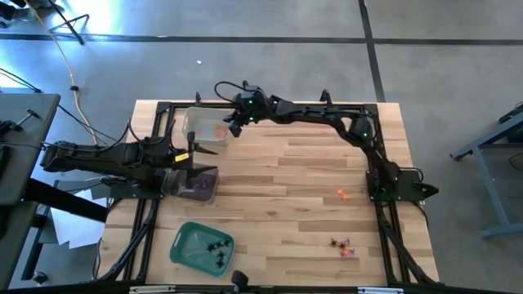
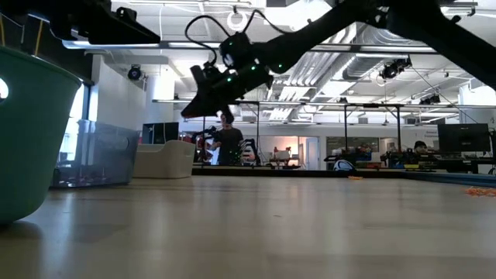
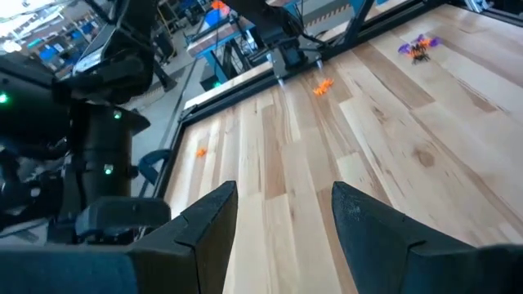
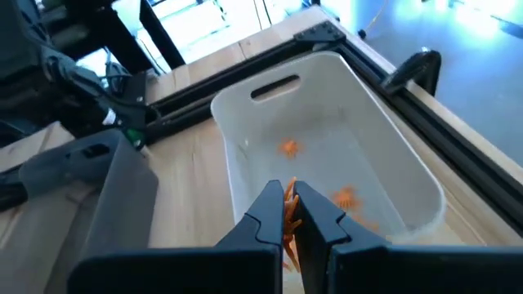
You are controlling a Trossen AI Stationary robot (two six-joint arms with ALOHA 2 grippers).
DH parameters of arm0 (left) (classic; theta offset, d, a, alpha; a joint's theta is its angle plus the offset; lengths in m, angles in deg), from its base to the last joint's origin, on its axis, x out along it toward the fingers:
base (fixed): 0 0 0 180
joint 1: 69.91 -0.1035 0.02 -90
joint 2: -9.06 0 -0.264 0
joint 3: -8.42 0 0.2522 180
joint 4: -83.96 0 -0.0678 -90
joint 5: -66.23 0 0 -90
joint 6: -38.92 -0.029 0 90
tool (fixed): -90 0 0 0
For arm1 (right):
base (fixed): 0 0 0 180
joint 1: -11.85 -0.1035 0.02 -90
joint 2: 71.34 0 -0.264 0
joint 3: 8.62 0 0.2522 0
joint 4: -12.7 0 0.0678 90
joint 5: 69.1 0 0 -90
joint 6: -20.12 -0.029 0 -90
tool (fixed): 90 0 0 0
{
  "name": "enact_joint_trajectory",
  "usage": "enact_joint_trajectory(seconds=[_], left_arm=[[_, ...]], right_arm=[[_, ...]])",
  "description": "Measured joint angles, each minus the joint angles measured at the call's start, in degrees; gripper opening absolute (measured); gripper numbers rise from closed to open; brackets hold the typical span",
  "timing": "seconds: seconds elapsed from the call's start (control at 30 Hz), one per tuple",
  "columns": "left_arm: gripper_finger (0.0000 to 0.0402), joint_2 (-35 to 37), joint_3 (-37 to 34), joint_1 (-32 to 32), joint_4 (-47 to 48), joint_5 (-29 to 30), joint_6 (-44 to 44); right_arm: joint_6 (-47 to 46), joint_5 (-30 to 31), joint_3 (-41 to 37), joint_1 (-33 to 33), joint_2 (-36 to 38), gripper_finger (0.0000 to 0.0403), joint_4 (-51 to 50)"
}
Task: Sort Halloween decoration
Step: Put the middle right orange spider into the gray bin
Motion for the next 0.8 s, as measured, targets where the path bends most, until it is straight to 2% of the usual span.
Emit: enact_joint_trajectory(seconds=[0.23,0.8], left_arm=[[0.0186,0.9,0.0,0.0,1.1,-0.1,0.0],[0.0186,0.9,0.0,0.9,1.1,-0.3,0.5]], right_arm=[[-2.0,-1.7,5.5,0.0,-5.4,0.0003,0.1],[-3.0,-1.6,5.7,-0.1,-7.9,0.0003,2.6]])
